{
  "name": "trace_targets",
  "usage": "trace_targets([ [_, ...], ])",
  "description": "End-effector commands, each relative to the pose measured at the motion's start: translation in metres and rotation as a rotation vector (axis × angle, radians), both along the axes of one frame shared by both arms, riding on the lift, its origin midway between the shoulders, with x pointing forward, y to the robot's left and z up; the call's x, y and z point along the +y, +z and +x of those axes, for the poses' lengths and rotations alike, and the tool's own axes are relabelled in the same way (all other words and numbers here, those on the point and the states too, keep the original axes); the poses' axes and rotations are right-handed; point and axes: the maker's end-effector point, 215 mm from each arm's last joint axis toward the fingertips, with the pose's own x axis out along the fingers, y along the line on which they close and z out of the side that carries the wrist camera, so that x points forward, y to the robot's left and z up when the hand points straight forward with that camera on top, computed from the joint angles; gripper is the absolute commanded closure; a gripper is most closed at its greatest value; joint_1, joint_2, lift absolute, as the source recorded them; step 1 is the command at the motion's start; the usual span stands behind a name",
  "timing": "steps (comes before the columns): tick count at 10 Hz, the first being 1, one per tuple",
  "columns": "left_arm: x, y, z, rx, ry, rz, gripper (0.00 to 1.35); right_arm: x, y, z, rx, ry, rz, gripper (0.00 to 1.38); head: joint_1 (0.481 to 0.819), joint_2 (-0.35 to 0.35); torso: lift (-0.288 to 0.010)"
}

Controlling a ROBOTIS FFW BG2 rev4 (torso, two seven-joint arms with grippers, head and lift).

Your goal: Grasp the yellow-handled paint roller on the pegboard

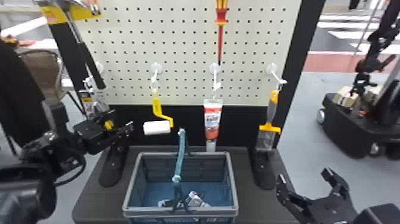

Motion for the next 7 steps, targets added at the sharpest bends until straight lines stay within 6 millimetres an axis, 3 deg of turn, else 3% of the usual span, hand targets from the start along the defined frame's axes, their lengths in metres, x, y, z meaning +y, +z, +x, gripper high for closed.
trace_targets([
  [1,-0.009,0.001,0.014,0.033,-0.043,0.004,0.38,0.01,-0.001,0.004,0.0,0.022,0.008,0.14,0.549,0.0,-0.1],
  [4,-0.03,0.012,0.034,0.08,-0.144,0.013,0.38,0.038,0.008,0.018,-0.033,0.088,0.015,0.14,0.549,0.0,-0.1],
  [7,-0.074,0.013,0.037,0.14,-0.28,0.022,0.38,0.049,0.005,0.023,-0.033,0.112,0.023,0.14,0.549,0.0,-0.1],
])
